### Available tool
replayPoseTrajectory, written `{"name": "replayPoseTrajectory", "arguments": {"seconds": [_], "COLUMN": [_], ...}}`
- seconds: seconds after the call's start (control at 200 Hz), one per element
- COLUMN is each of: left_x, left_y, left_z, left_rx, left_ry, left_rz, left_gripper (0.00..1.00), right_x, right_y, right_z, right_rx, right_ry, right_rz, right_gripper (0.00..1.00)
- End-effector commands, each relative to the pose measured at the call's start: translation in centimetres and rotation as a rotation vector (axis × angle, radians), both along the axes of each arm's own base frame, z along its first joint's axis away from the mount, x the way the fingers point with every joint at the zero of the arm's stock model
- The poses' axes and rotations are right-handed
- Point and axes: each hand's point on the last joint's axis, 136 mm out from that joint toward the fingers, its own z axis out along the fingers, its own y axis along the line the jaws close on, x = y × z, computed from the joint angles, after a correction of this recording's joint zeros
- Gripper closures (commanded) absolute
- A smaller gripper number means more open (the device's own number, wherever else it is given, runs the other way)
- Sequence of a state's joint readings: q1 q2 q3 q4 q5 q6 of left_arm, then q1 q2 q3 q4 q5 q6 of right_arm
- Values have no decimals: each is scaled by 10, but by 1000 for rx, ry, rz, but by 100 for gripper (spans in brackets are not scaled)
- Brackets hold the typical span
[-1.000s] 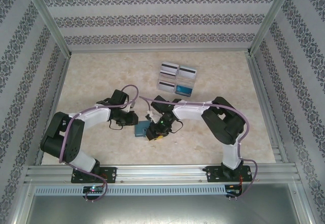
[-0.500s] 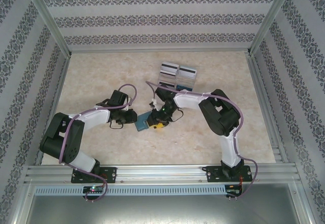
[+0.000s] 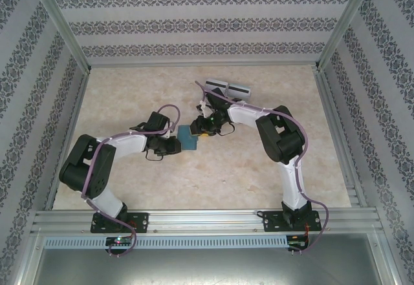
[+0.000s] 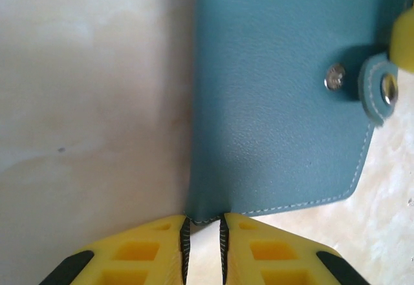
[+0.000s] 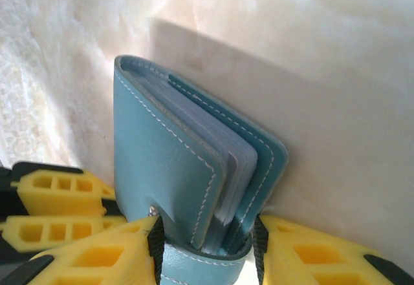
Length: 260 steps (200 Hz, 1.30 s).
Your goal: Put the credit cards into the card holder
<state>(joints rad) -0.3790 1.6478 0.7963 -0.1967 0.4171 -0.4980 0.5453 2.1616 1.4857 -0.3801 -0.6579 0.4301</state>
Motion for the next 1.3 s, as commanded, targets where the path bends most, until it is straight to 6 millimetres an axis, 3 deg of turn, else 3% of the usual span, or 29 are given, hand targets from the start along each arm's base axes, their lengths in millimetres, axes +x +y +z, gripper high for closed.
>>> {"name": "replayPoseTrajectory", "arguments": {"seconds": [0.0,0.14,0.225,0.385,0.61,0.809,1.114,1.294], "left_x": [3,14,16,20,44,68,89,91], "left_y": [-45,-72,-76,-64,-40,-21,-46,-56], "left_z": [-5,1,8,33,67,53,30,20], "left_rx": [-91,-129,-121,-56,-9,69,35,37], "left_ry": [4,-13,-18,-50,-112,-109,-63,-36], "left_rz": [-75,-103,-114,-130,-79,-42,-110,-145], "left_gripper": [78,78,78,76,73,75,78,78], "right_x": [6,12,19,31,34,31,15,15], "right_y": [8,-1,-11,-27,-34,-37,-46,-53], "right_z": [2,5,12,32,39,41,22,8], "right_rx": [27,26,28,23,14,36,29,13], "right_ry": [-28,-38,-50,-92,-100,-92,-41,-24], "right_rz": [37,23,6,-16,-28,-53,-59,-76], "right_gripper": [57,57,57,56,56,56,58,58]}}
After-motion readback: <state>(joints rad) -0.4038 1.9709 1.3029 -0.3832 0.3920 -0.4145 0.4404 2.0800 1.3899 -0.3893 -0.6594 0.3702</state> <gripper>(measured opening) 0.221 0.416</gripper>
